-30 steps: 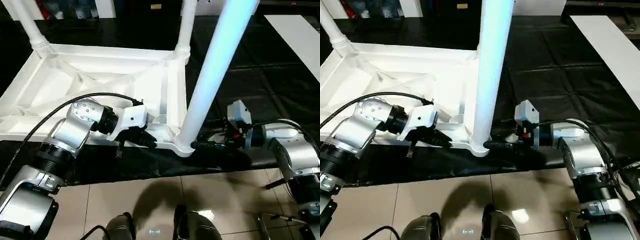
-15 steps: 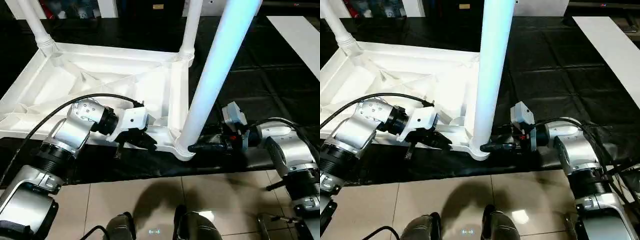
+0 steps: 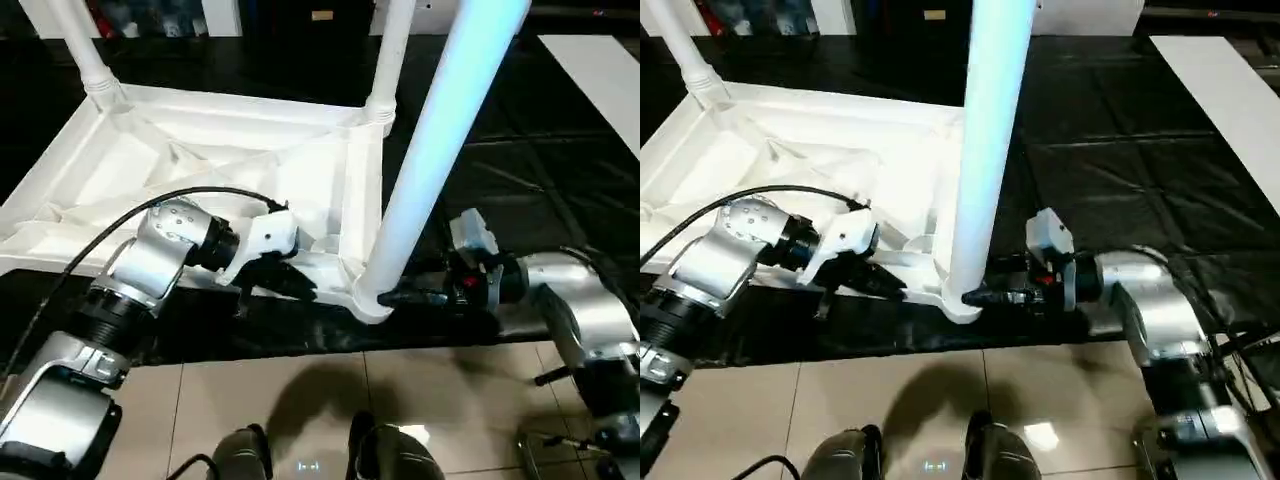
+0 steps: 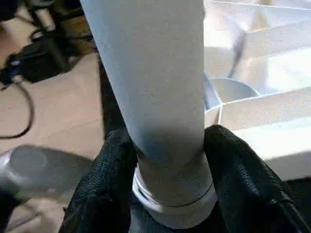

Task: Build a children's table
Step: Rotate leg to tighten

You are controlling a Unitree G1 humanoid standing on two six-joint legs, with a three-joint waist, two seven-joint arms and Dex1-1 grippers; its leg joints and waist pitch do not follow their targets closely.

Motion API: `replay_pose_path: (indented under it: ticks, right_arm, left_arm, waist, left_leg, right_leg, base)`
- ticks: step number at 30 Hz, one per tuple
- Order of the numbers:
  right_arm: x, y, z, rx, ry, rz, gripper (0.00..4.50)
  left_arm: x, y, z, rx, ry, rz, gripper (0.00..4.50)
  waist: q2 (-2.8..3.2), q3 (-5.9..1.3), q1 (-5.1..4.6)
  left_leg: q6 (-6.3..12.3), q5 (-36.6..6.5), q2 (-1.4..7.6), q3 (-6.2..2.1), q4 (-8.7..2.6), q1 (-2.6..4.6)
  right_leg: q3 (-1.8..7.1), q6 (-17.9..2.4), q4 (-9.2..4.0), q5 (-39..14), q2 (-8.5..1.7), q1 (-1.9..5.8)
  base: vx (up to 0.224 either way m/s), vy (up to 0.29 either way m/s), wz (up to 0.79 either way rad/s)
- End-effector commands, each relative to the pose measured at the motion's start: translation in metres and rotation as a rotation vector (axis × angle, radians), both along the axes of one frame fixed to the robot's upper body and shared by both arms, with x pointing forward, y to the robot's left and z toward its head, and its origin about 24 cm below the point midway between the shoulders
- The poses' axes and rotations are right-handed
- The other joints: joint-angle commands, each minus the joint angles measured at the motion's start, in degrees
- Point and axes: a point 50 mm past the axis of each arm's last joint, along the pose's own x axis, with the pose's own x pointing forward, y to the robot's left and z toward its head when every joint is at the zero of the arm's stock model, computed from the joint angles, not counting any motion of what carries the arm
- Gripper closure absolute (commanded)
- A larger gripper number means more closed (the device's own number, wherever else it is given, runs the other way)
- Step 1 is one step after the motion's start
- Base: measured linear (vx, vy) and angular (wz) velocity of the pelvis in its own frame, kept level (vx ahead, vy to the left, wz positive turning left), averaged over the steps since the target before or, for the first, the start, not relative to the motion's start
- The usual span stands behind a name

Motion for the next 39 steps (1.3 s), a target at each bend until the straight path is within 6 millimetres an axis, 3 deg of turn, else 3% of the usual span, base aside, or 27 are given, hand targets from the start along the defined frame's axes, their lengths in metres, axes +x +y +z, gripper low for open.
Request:
replay_pose_path:
  ticks: [1, 4, 6, 8, 9, 10, 11, 12, 13, 14, 15, 16, 17, 18, 19, 20, 21, 22, 24, 25, 26, 29, 32, 34, 36, 38, 39]
  right_arm:
    - [-0.006, 0.029, -0.012, 0.026, 0.010, -0.047, 2.61]
    - [-0.006, 0.039, -0.016, 0.040, 0.019, -0.122, 2.61]
    - [-0.006, 0.048, -0.016, 0.058, 0.019, -0.170, 2.61]
    - [-0.005, 0.057, -0.015, 0.073, 0.032, -0.230, 2.61]
    - [-0.002, 0.066, -0.014, 0.085, 0.039, -0.290, 2.62]
    - [-0.002, 0.067, -0.014, 0.087, 0.040, -0.298, 2.62]
    - [0.001, 0.073, -0.013, 0.093, 0.041, -0.351, 2.62]
    - [0.002, 0.074, -0.012, 0.094, 0.041, -0.365, 2.62]
    - [0.009, 0.079, -0.011, 0.104, 0.043, -0.459, 2.62]
    - [0.017, 0.083, -0.009, 0.120, 0.052, -0.556, 2.62]
    - [0.025, 0.086, -0.007, 0.142, 0.070, -0.659, 2.62]
    - [0.033, 0.089, -0.004, 0.174, 0.090, -0.761, 2.62]
    - [0.044, 0.094, 0.002, 0.237, 0.131, -0.884, 2.62]
    - [0.045, 0.094, 0.002, 0.241, 0.134, -0.891, 2.62]
    - [0.049, 0.097, 0.005, 0.251, 0.131, -0.926, 2.62]
    - [0.051, 0.098, 0.007, 0.245, 0.114, -0.933, 2.62]
    - [0.051, 0.099, 0.008, 0.240, 0.103, -0.937, 2.62]
    - [0.051, 0.099, 0.009, 0.253, 0.095, -0.924, 2.62]
    - [0.050, 0.098, 0.009, 0.262, 0.088, -0.915, 2.06]
    - [0.047, 0.088, 0.004, 0.245, 0.068, -0.913, 1.92]
    - [0.046, 0.085, 0.003, 0.239, 0.064, -0.912, 1.88]
    - [0.040, 0.071, -0.002, 0.216, 0.034, -0.904, 1.73]
    - [0.024, 0.047, -0.009, 0.183, -0.003, -0.874, 1.42]
    - [0.013, 0.036, -0.012, 0.168, -0.027, -0.847, 1.23]
    - [0.008, 0.029, -0.013, 0.141, -0.056, -0.848, 1.10]
    - [-0.003, 0.022, -0.015, 0.131, -0.074, -0.837, 0.91]
    - [-0.003, 0.022, -0.015, 0.131, -0.074, -0.837, 0.80]
  left_arm:
    - [-0.002, -0.026, -0.004, -0.060, -0.013, 0.040, 4.50]
    - [-0.001, -0.039, -0.005, -0.088, -0.019, 0.097, 4.50]
    - [0.002, -0.047, -0.004, -0.104, -0.029, 0.136, 4.50]
    - [0.007, -0.053, -0.002, -0.117, -0.046, 0.192, 4.50]
    - [0.013, -0.058, 0.000, -0.129, -0.066, 0.248, 4.50]
    - [0.014, -0.059, 0.001, -0.130, -0.069, 0.256, 4.50]
    - [0.017, -0.062, 0.003, -0.137, -0.083, 0.290, 4.50]
    - [0.017, -0.062, 0.003, -0.138, -0.085, 0.297, 4.50]
    - [0.020, -0.066, 0.006, -0.148, -0.102, 0.338, 4.50]
    - [0.022, -0.069, 0.007, -0.155, -0.110, 0.363, 4.50]
    - [0.022, -0.072, 0.009, -0.163, -0.116, 0.386, 4.50]
    - [0.023, -0.075, 0.010, -0.174, -0.122, 0.412, 4.50]
    - [0.023, -0.079, 0.010, -0.184, -0.126, 0.435, 4.50]
    - [0.023, -0.079, 0.010, -0.185, -0.126, 0.436, 4.50]
    - [0.023, -0.080, 0.010, -0.189, -0.130, 0.444, 4.50]
    - [0.024, -0.080, 0.010, -0.191, -0.136, 0.451, 4.50]
    - [0.024, -0.080, 0.010, -0.191, -0.139, 0.456, 4.50]
    - [0.024, -0.079, 0.010, -0.189, -0.143, 0.456, 4.50]
    - [0.024, -0.077, 0.009, -0.184, -0.148, 0.450, 4.50]
    - [0.023, -0.069, 0.008, -0.161, -0.169, 0.428, 4.50]
    - [0.023, -0.067, 0.008, -0.154, -0.174, 0.424, 4.50]
    - [0.023, -0.057, 0.007, -0.123, -0.201, 0.393, 4.50]
    - [0.026, -0.042, 0.009, -0.075, -0.257, 0.348, 4.50]
    - [0.028, -0.035, 0.011, -0.050, -0.308, 0.310, 4.50]
    - [0.029, -0.032, 0.012, -0.032, -0.328, 0.291, 4.50]
    - [0.030, -0.027, 0.014, -0.015, -0.372, 0.262, 4.50]
    - [0.030, -0.027, 0.014, -0.015, -0.372, 0.262, 4.50]
  waist:
    - [-0.78, -5.02, -0.44]
    - [-0.81, -4.54, -1.16]
    - [-0.49, -3.96, -2.37]
    - [0.13, -3.93, -3.27]
    - [0.45, -3.72, -4.24]
    - [1.19, -3.66, -4.31]
    - [1.52, -3.30, -4.15]
    - [1.65, -2.60, -3.05]
    - [0.09, -2.36, -2.39]
    - [-1.83, -2.56, -2.89]
    - [-3.20, -2.66, -2.58]
    - [-3.02, -3.00, -2.83]
    - [-2.15, -3.79, -3.10]
    - [0.04, -4.12, -2.97]
    - [0.96, -4.55, -3.71]
    - [1.27, -4.80, -3.92]
    - [0.80, -4.72, -4.44]
    - [-0.19, -4.42, -4.57]
    - [-0.35, -4.06, -4.44]
    - [-0.72, -4.05, -4.35]
    - [-0.53, -3.98, -4.19]
    - [-0.65, -4.32, -4.02]
    - [-0.40, -4.73, -3.46]
    - [-0.32, -5.19, -2.79]
    - [-0.42, -5.73, -2.70]
    - [0.16, -5.47, -2.46]
    - [0.05, -5.50, -2.40]
  left_leg:
    - [5.07, -10.23, 2.89, -0.82, -3.84, 0.77]
    - [3.21, -13.78, 2.47, -1.14, -3.85, 1.05]
    - [2.18, -18.80, 2.20, -1.36, -3.53, 2.12]
    - [1.75, -22.62, 2.87, -1.96, -3.68, 2.54]
    - [1.43, -26.70, 3.92, -2.77, -4.37, 2.16]
    - [0.89, -32.90, 5.87, -3.83, -6.11, 1.36]
    - [0.28, -37.41, 7.05, -4.35, -7.64, 0.93]
    - [-1.38, -44.93, 8.51, -4.32, -10.89, -0.25]
    - [-2.16, -45.96, 6.50, -2.92, -10.80, 1.28]
    - [-2.52, -40.40, 3.23, -2.31, -7.09, 3.07]
    - [-0.97, -17.75, -3.19, 0.04, 3.43, 6.94]
    - [0.27, -10.86, -3.94, -0.34, 3.93, 5.01]
    - [0.47, -6.10, -2.19, -1.65, 1.12, -0.89]
    - [0.87, -7.05, 0.64, -3.31, -2.13, -0.65]
    - [1.65, -8.24, 2.61, -4.49, -2.90, -0.78]
    - [2.03, -8.29, 3.31, -4.67, -3.17, -0.31]
    - [3.09, -8.48, 3.55, -4.47, -3.63, -0.26]
    - [3.68, -11.61, 2.95, -3.69, -3.84, 0.17]
    - [3.31, -15.10, 1.90, -2.79, -3.30, 0.73]
    - [3.56, -14.42, 1.86, -2.71, -3.37, 0.60]
    - [3.73, -14.27, 1.94, -2.80, -3.45, 0.55]
    - [4.78, -11.47, 2.18, -2.75, -3.65, 0.40]
    - [6.19, -7.18, 2.27, -2.50, -3.60, 0.45]
    - [8.49, -4.11, 2.58, -2.49, -3.41, 0.41]
    - [9.81, -0.10, 2.57, -2.62, -3.19, -0.14]
    - [10.65, 0.30, 2.59, -2.52, -3.10, -0.14]
    - [10.76, -0.02, 2.59, -2.49, -3.10, -0.16]
  right_leg:
    - [3.67, -5.76, -4.51, -31.69, -4.49, 4.18]
    - [2.72, -2.07, -5.81, -38.62, -4.46, 4.33]
    - [1.31, 0.83, -7.53, -43.85, -4.32, 3.84]
    - [-0.22, 2.03, -8.49, -43.72, -4.19, 4.26]
    - [-0.97, 2.20, -7.97, -40.84, -4.02, 4.99]
    - [-0.17, 1.49, -5.22, -35.94, -3.67, 5.96]
    - [0.75, 0.48, -2.39, -31.65, -3.24, 6.32]
    - [3.21, -2.40, 5.02, -19.64, -2.50, 6.39]
    - [5.91, -1.94, 4.90, -21.51, -2.15, 4.64]
    - [6.80, -0.21, -0.84, -35.80, -2.99, 2.53]
    - [4.50, 6.07, -10.12, -65.38, -5.30, -1.79]
    - [5.33, 6.83, -9.82, -68.06, -5.89, 0.05]
    - [4.54, 7.56, -5.90, -60.82, -7.72, 6.83]
    - [3.30, 4.23, -5.03, -46.14, -6.34, 6.34]
    - [2.50, -0.13, -3.51, -29.53, -5.03, 6.37]
    - [2.66, -2.91, -2.65, -22.01, -4.84, 5.86]
    - [3.02, -7.28, -2.00, -13.33, -4.72, 5.55]
    - [3.21, -8.89, -2.72, -16.24, -4.71, 5.22]
    - [3.26, -7.28, -4.38, -28.22, -5.26, 4.90]
    - [3.29, -6.01, -4.80, -31.06, -5.29, 4.81]
    - [3.26, -5.39, -4.91, -31.72, -5.29, 4.75]
    - [3.38, -4.79, -4.65, -28.51, -5.03, 4.75]
    - [3.69, -6.34, -4.00, -23.75, -4.92, 4.81]
    - [3.89, -8.01, -3.12, -17.75, -4.66, 4.90]
    - [3.92, -9.56, -2.06, -11.44, -4.46, 5.25]
    - [3.78, -10.16, -2.12, -10.52, -4.31, 4.99]
    - [3.72, -9.97, -2.35, -11.17, -4.26, 4.96]
  base:
    - [0.000, 0.000, 0.00]
    - [0.000, 0.000, 0.00]
    - [0.000, 0.000, 0.00]
    - [0.000, 0.000, 0.00]
    - [0.000, 0.000, 0.00]
    - [0.000, 0.000, 0.00]
    - [0.000, 0.000, 0.00]
    - [-0.071, -0.001, 0.12]
    - [-0.071, -0.001, 0.12]
    - [0.001, -0.051, 0.12]
    - [-0.020, -0.082, -0.04]
    - [-0.020, -0.082, -0.04]
    - [-0.008, -0.014, -0.31]
    - [0.048, 0.046, -0.34]
    - [0.048, 0.046, -0.34]
    - [0.000, 0.000, 0.00]
    - [0.000, 0.000, 0.00]
    - [0.000, 0.000, 0.00]
    - [0.028, -0.003, 0.01]
    - [0.056, -0.006, 0.02]
    - [0.000, 0.000, 0.00]
    - [0.000, 0.000, 0.00]
    - [0.000, 0.000, 0.00]
    - [0.058, -0.034, 0.07]
    - [0.031, -0.015, 0.01]
    - [0.000, 0.000, 0.00]
    - [0.000, 0.000, 0.00]
